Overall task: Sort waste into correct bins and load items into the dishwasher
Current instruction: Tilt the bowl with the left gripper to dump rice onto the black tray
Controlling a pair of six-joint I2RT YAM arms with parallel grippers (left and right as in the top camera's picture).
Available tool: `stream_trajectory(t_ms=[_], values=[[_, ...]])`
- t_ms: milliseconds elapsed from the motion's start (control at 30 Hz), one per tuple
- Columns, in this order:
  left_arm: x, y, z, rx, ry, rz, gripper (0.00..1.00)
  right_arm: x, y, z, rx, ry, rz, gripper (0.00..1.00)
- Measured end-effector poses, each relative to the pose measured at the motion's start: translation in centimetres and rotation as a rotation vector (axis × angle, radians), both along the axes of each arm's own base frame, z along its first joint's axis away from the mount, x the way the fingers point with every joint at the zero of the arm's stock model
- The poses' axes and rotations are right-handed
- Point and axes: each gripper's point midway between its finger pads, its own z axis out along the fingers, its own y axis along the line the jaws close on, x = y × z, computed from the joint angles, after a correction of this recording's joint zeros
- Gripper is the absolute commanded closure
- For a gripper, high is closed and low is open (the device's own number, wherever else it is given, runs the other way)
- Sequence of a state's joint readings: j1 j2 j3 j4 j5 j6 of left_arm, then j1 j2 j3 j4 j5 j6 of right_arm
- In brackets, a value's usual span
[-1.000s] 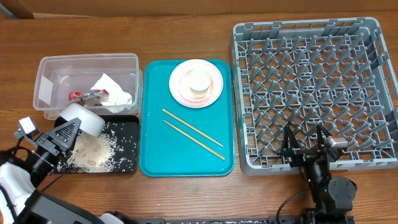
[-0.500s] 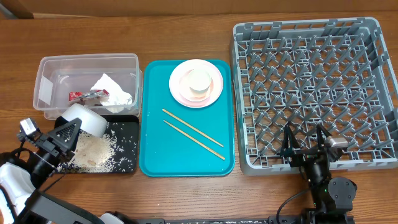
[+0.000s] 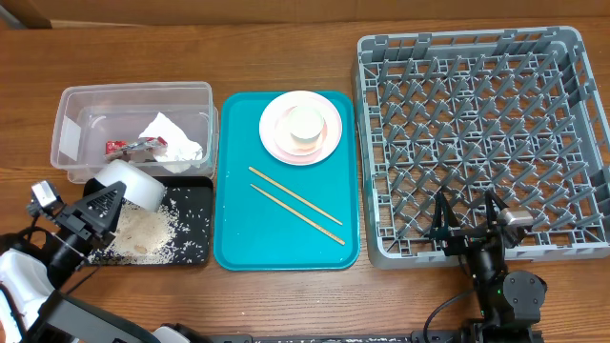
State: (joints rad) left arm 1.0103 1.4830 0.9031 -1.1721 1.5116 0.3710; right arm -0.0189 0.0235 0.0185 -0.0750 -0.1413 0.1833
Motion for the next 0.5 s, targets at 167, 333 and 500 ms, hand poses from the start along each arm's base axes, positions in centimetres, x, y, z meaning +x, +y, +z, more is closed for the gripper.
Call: stream_trajectory(t_ms=[167, 333, 500], values=[[-0.13, -0.23, -0.04, -0.054, 0.04, 0.001, 0.96, 0.0, 0.0, 0.01, 0.0, 0.0, 0.0, 0.0], [-0.13, -0.21, -0.21, -0.058, 0.053, 0.0, 0.96, 0.0, 0.0, 0.0, 0.0, 0.0, 0.0, 0.0], [-0.07, -0.01, -0.88, -0.012, 0.067, -0.004, 0.96, 0.0, 0.0, -0.01, 0.0, 0.0, 0.0, 0.0]])
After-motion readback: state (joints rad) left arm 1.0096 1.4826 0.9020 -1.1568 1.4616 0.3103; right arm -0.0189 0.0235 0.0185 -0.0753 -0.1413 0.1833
